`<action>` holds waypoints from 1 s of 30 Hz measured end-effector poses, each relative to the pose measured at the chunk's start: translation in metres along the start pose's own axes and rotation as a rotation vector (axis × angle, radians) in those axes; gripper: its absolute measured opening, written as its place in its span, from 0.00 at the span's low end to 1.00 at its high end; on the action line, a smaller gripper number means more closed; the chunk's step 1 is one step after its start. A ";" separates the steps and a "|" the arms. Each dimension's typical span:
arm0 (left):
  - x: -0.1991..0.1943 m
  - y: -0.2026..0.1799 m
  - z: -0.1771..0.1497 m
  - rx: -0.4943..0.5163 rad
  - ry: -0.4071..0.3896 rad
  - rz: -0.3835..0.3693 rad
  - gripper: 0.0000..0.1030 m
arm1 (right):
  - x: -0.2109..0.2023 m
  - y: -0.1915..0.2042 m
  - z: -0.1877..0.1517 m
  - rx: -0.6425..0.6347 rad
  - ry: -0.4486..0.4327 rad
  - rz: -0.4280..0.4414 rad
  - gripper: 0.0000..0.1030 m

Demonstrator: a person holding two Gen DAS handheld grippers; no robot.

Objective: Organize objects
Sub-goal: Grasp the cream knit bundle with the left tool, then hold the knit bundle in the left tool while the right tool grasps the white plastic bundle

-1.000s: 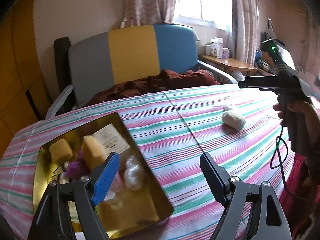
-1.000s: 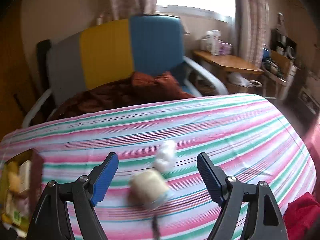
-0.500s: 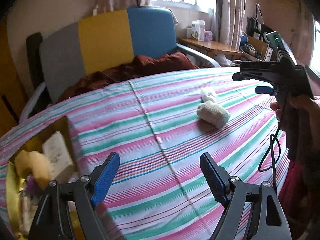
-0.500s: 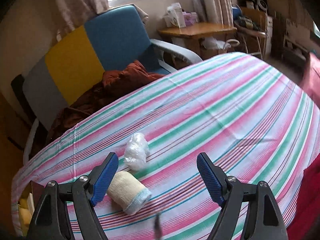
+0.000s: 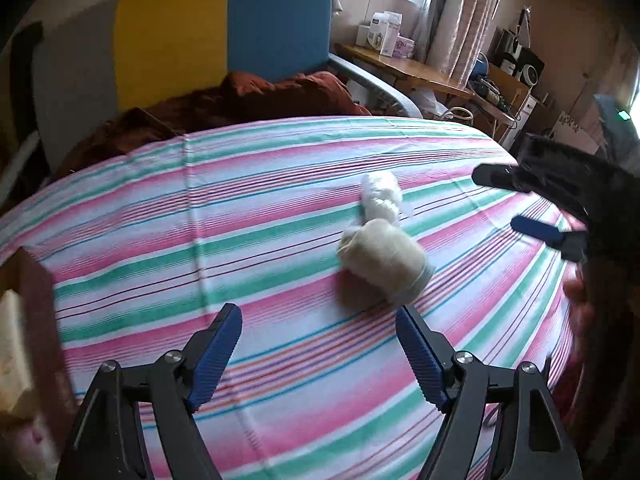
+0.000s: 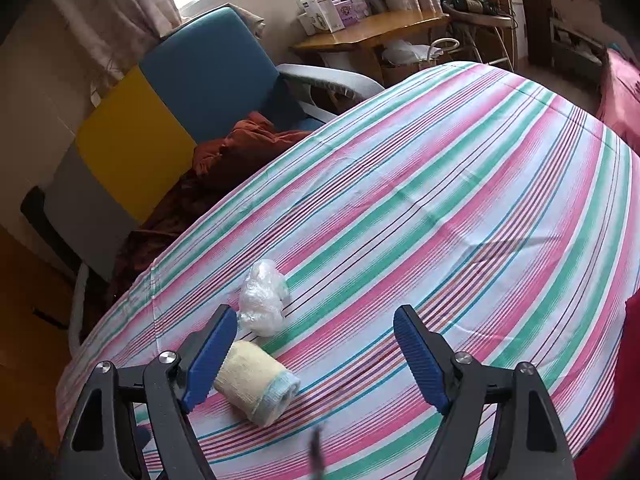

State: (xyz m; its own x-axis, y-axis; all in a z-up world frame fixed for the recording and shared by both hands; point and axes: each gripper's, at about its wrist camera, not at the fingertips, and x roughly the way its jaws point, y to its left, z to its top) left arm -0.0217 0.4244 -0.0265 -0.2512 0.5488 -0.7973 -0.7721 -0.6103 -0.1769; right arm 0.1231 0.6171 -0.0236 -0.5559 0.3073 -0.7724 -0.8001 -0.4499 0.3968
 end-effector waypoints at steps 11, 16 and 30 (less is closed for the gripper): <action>0.069 -0.029 0.041 -0.093 0.056 -0.066 0.81 | 0.002 -0.005 0.002 0.017 0.012 0.014 0.80; 0.090 -0.031 0.036 -0.063 0.043 -0.084 0.64 | 0.007 -0.007 0.002 0.024 0.029 0.011 0.80; 0.005 0.038 -0.065 -0.142 -0.109 -0.070 0.62 | 0.021 0.008 -0.006 -0.048 0.102 0.006 0.80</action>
State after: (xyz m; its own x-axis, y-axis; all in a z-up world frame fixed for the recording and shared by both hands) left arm -0.0143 0.3672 -0.0747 -0.2674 0.6466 -0.7144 -0.7016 -0.6389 -0.3156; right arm 0.1065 0.6145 -0.0397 -0.5326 0.2189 -0.8176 -0.7841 -0.4914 0.3791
